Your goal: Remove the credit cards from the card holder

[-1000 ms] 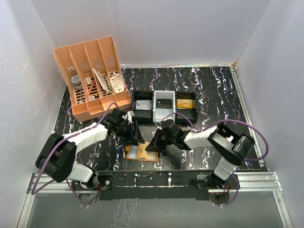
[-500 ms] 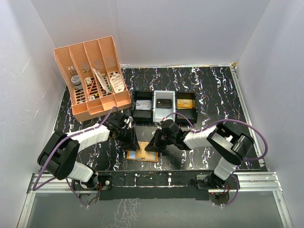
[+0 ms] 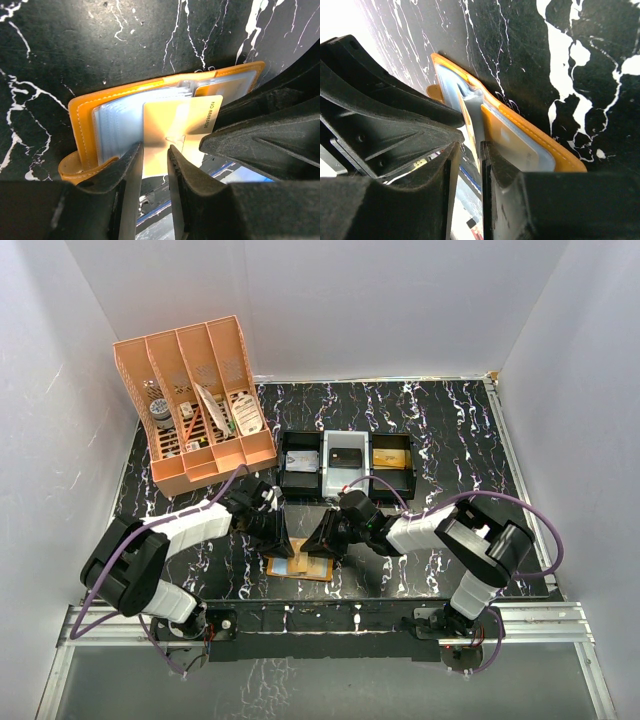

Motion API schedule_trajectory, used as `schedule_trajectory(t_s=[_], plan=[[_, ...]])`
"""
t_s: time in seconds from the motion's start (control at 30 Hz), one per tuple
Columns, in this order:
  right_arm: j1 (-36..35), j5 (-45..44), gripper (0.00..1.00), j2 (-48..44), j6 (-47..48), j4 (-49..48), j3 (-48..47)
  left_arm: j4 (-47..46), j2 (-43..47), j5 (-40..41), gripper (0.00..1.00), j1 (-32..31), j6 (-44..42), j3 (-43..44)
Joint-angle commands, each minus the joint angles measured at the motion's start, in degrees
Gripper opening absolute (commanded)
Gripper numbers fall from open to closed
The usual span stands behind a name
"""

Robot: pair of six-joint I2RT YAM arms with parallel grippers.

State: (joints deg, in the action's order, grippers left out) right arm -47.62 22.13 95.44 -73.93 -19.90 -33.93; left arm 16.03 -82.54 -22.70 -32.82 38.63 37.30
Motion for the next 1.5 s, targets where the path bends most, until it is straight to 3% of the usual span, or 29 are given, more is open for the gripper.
schedule_trajectory(t_s=[0.0, 0.2, 0.4, 0.87, 1.17, 1.47], plan=[[-0.6, -0.4, 0.22, 0.7, -1.7, -6.0, 0.9, 3.4, -2.6, 0.6, 0.26, -0.2, -2.8, -0.9], [-2.1, -1.7, 0.18, 1.7, -1.7, -5.1, -1.1, 3.1, -2.0, 0.7, 0.26, -0.2, -2.3, -0.9], [-2.6, -4.3, 0.00, -0.5, -1.0, -1.6, -0.2, 3.6, -1.0, 1.7, 0.26, -0.2, -2.1, -1.3], [-1.1, -5.8, 0.00, -9.9, 3.1, 7.3, 1.3, 6.1, 3.2, 6.1, 0.26, -0.2, -2.1, -0.9], [-0.7, -13.6, 0.00, -17.7, 7.9, 17.0, -0.7, 6.6, 10.4, 7.3, 0.39, -0.2, -2.7, 4.2], [0.5, -28.3, 0.00, -27.5, 13.2, 25.6, -3.1, -6.2, 10.6, -9.2, 0.42, -0.3, -2.6, 2.7]])
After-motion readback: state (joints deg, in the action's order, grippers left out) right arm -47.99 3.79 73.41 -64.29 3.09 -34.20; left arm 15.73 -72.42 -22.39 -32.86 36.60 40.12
